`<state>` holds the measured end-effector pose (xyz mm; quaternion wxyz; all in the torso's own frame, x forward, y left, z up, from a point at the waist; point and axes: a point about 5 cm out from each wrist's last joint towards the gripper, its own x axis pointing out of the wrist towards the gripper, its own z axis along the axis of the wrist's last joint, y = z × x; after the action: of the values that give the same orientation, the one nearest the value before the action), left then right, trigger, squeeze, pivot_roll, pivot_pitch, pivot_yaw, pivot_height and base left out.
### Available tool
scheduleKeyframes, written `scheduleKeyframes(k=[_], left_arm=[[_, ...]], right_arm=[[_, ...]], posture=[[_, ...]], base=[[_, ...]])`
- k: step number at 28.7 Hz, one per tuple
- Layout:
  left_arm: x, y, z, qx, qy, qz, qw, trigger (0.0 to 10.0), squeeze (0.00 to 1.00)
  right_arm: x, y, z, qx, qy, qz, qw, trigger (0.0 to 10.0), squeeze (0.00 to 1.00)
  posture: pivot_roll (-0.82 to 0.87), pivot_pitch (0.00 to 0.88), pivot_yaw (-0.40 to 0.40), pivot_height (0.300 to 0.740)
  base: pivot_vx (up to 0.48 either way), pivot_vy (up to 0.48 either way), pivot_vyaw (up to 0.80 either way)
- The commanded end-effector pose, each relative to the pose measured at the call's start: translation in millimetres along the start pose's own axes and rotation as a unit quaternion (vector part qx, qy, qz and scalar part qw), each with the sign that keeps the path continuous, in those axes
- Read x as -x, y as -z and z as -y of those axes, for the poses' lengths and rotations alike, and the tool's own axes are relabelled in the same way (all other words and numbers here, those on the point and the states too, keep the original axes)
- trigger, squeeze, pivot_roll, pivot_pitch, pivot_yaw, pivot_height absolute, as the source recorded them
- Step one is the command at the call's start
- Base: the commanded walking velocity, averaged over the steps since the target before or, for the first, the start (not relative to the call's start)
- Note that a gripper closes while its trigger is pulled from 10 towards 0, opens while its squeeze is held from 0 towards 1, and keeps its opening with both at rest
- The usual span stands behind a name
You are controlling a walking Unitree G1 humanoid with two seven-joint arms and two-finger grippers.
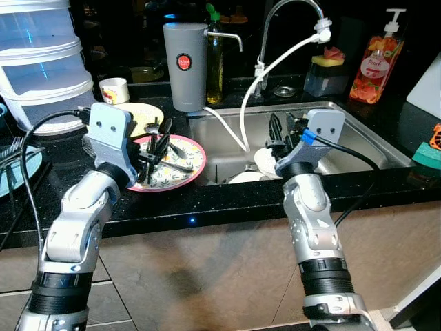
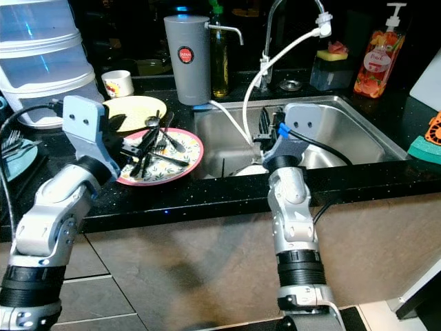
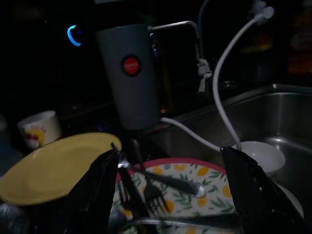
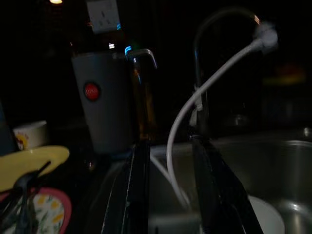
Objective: Kitchen organization
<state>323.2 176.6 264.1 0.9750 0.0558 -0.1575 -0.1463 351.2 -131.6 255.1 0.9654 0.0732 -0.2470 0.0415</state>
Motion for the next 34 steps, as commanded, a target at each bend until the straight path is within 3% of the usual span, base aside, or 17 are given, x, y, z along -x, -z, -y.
scheduleKeyframes(k=[1, 6, 9, 11, 12, 14, 15, 18, 19, 21, 23, 29, 34], left_arm=[[3.3, -1.5, -5.3, 0.015, -0.017, 0.004, 1.000, 10.0, 0.00], [11.1, -8.1, -2.0, 0.060, 0.014, 0.032, 0.998, 10.0, 0.00], [14.3, -8.5, 0.2, 0.068, 0.033, 0.034, 0.997, 10.0, 0.00], [20.9, -11.5, 5.3, 0.082, 0.074, 0.049, 0.993, 10.0, 0.00], [20.9, -11.5, 5.3, 0.082, 0.074, 0.049, 0.993, 10.0, 0.00], [25.5, -15.1, 10.2, 0.095, 0.104, 0.065, 0.988, 10.0, 0.00], [25.5, -15.1, 10.2, 0.095, 0.104, 0.065, 0.988, 10.0, 0.00], [32.4, -17.3, 22.0, 0.129, 0.163, 0.070, 0.976, 10.0, 0.00], [32.4, -17.3, 22.0, 0.129, 0.163, 0.070, 0.976, 10.0, 0.00], [38.5, -12.7, 28.8, 0.124, 0.201, 0.053, 0.970, 10.0, 0.00], [41.1, -11.0, 27.9, 0.126, 0.203, 0.051, 0.970, 10.0, 0.00], [46.2, -8.4, 20.6, 0.125, 0.200, 0.043, 0.971, 10.0, 0.00], [50.8, -6.6, 25.4, 0.129, 0.216, 0.035, 0.967, 10.0, 0.00]], right_arm=[[1.2, -2.3, -6.9, -0.019, -0.021, -0.009, 1.000, 10.0, 0.00], [11.3, 2.5, -14.1, -0.125, -0.048, -0.042, 0.990, 10.0, 0.00], [11.8, 1.0, -15.5, -0.136, -0.057, -0.039, 0.988, 10.0, 0.00], [14.5, -3.6, -21.0, -0.188, -0.094, -0.037, 0.977, 10.0, 0.00], [14.5, -3.6, -21.0, -0.188, -0.094, -0.037, 0.977, 10.0, 0.00], [19.2, -9.8, -25.8, -0.235, -0.133, -0.037, 0.962, 10.0, 0.00], [19.2, -9.8, -25.8, -0.235, -0.133, -0.037, 0.962, 10.0, 0.00], [27.1, -18.7, -30.9, -0.284, -0.189, -0.029, 0.940, 10.0, 0.00], [27.1, -18.7, -30.9, -0.284, -0.189, -0.029, 0.940, 10.0, 0.00], [33.4, -22.5, -33.7, -0.321, -0.229, -0.031, 0.918, 10.0, 0.00], [37.6, -24.7, -33.6, -0.352, -0.248, -0.030, 0.902, 10.0, 0.00], [43.5, -29.2, -30.8, -0.378, -0.266, -0.030, 0.886, 10.0, 0.00], [47.5, -29.8, -29.7, -0.383, -0.273, -0.035, 0.882, 10.0, 0.00]], posture=[[0.04, 0.065, -0.008, 0.740], [0.05, 0.065, -0.014, 0.740], [0.04, 0.068, -0.020, 0.740], [0.04, 0.071, -0.023, 0.740], [0.04, 0.071, -0.023, 0.740], [0.04, 0.069, -0.025, 0.740], [0.04, 0.069, -0.025, 0.740], [0.04, 0.069, -0.025, 0.740], [0.04, 0.069, -0.025, 0.740], [0.04, 0.070, -0.021, 0.740], [0.04, 0.069, -0.019, 0.740], [0.04, 0.072, -0.012, 0.740], [0.04, 0.072, -0.012, 0.740]], base=[[0.000, 0.000, 0.00], [0.000, 0.000, 0.00], [0.000, 0.000, 0.00], [0.000, 0.000, 0.00], [0.000, 0.000, 0.00], [0.000, 0.000, 0.00], [0.000, 0.000, 0.00], [0.000, 0.000, 0.00], [0.000, 0.000, 0.00], [0.000, 0.000, 0.00], [0.000, 0.000, 0.00], [0.000, 0.000, 0.00], [0.000, 0.000, 0.00]])
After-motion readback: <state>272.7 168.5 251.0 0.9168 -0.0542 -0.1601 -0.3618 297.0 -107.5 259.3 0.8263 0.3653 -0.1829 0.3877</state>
